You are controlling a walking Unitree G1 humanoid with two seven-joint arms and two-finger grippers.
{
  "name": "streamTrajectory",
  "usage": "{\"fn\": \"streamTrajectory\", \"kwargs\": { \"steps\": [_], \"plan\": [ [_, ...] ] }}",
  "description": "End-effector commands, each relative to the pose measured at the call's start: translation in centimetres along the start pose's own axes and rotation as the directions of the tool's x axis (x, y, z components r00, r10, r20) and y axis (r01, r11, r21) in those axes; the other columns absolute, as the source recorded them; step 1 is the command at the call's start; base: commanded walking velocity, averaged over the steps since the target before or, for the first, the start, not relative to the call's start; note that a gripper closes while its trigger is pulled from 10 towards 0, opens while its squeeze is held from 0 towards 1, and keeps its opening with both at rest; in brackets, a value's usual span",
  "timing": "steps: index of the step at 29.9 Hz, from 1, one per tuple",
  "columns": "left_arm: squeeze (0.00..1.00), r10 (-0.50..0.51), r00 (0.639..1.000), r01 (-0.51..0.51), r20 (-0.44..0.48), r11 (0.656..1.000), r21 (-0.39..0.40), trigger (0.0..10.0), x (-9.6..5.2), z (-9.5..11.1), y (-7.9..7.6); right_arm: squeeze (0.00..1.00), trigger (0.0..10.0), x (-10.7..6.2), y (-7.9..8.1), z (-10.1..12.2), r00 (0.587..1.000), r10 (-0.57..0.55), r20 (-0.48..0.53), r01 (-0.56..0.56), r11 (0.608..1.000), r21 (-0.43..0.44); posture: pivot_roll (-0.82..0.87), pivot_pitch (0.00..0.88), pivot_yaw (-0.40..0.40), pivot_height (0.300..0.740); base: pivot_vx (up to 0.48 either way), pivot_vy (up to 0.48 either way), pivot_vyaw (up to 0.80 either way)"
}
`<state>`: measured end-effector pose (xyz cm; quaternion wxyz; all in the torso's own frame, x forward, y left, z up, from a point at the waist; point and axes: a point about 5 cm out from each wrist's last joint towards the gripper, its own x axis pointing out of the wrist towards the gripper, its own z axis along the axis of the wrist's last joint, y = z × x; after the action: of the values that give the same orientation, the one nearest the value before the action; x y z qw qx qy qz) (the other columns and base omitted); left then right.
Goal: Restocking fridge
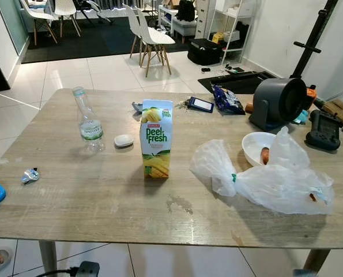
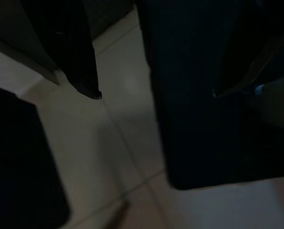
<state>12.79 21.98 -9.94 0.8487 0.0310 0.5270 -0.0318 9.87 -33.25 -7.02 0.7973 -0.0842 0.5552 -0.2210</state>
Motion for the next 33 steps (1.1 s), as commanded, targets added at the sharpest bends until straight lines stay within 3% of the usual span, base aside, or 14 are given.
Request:
{"fn": "streamTrajectory", "kwargs": {
  "steps": [1,2,9,11,12,14,17,21,22,24,28,29,32,33],
  "plan": [
    [0.0,0.012,1.0,-0.012,-0.01,1.0,0.002,10.0,-0.2,-0.3,0.7,0.0,10.0,0.0,-0.5,-0.3,1.0,-0.023,-0.008,0.023,0.999,0.027,0.08,0.0,-0.021,0.74,0.0,0.0,0.0],
    [0.0,0.021,0.999,-0.021,-0.034,1.0,0.007,10.0,-0.4,-1.0,1.0,0.0,10.0,-0.1,-2.1,0.1,0.997,-0.082,-0.001,0.082,0.994,0.078,0.06,0.0,-0.015,0.74,0.0,0.0,0.0],
    [0.0,0.022,0.998,-0.022,-0.055,1.0,0.009,10.0,-0.5,-1.6,1.1,0.0,10.0,-0.5,-6.0,1.1,0.974,-0.225,0.016,0.22,0.963,0.156,0.04,0.0,-0.008,0.74,0.0,0.0,0.0],
    [0.0,0.016,0.999,-0.016,-0.046,1.0,0.002,10.0,-0.4,-1.3,0.8,0.0,10.0,-1.2,-9.2,1.9,0.936,-0.351,0.028,0.338,0.919,0.203,0.04,0.0,-0.015,0.74,0.0,0.0,0.0],
    [0.0,0.016,0.999,-0.016,-0.046,1.0,0.002,10.0,-0.4,-1.3,0.8,0.0,10.0,-1.2,-9.2,1.9,0.936,-0.351,0.028,0.338,0.919,0.203,0.04,0.0,-0.015,0.74,0.0,0.0,0.0],
    [0.0,0.003,1.0,-0.003,-0.031,1.0,-0.006,10.0,-0.1,-0.7,0.2,0.0,10.0,-2.4,-12.8,3.8,0.865,-0.498,0.069,0.467,0.847,0.254,0.03,0.0,-0.017,0.74,0.0,0.0,0.0],
    [0.0,-0.004,1.0,0.004,-0.028,1.0,-0.005,10.0,0.0,-0.6,-0.1,0.0,10.0,-2.8,-13.9,4.7,0.835,-0.542,0.09,0.506,0.822,0.26,0.03,0.0,-0.016,0.74,0.0,0.0,0.0],
    [0.0,-0.025,0.999,0.026,-0.03,1.0,0.008,10.0,0.1,-0.5,-0.8,0.0,10.0,-4.9,-17.3,8.1,0.716,-0.68,0.16,0.608,0.719,0.336,0.02,0.0,-0.015,0.74,0.0,0.0,0.0],
    [0.0,-0.025,0.999,0.026,-0.03,1.0,0.008,10.0,0.1,-0.5,-0.8,0.0,10.0,-4.9,-17.3,8.1,0.716,-0.68,0.16,0.608,0.719,0.336,0.02,0.0,-0.015,0.74,0.0,0.0,0.0],
    [0.0,-0.027,0.999,0.027,-0.031,1.0,0.012,10.0,0.1,-0.5,-0.9,0.0,10.0,-5.9,-18.3,10.5,0.675,-0.702,0.225,0.57,0.691,0.445,0.02,0.0,-0.018,0.74,0.0,0.0,0.0],
    [0.0,-0.026,0.999,0.027,-0.031,1.0,0.012,10.0,0.1,-0.5,-0.9,0.0,10.0,-6.2,-18.5,11.3,0.665,-0.705,0.246,0.546,0.683,0.485,0.02,0.0,-0.018,0.74,0.0,0.0,0.0],
    [0.0,-0.024,0.999,0.024,-0.032,1.0,0.009,10.0,0.1,-0.5,-0.8,0.0,10.0,-7.6,-19.0,14.8,0.63,-0.687,0.361,0.386,0.681,0.623,0.04,0.0,-0.019,0.74,0.0,0.0,0.0],
    [0.0,-0.024,0.999,0.024,-0.032,1.0,0.009,10.0,0.1,-0.5,-0.8,0.0,10.0,-7.6,-19.0,14.8,0.63,-0.687,0.361,0.386,0.681,0.623,0.04,0.0,-0.019,0.74,0.0,0.0,0.0],
    [0.0,-0.023,0.999,0.023,-0.032,1.0,0.008,10.0,0.1,-0.5,-0.8,0.0,10.0,-8.3,-18.9,16.5,0.61,-0.672,0.421,0.298,0.686,0.664,0.04,0.0,-0.019,0.74,0.0,0.0,0.0]
  ]
}}
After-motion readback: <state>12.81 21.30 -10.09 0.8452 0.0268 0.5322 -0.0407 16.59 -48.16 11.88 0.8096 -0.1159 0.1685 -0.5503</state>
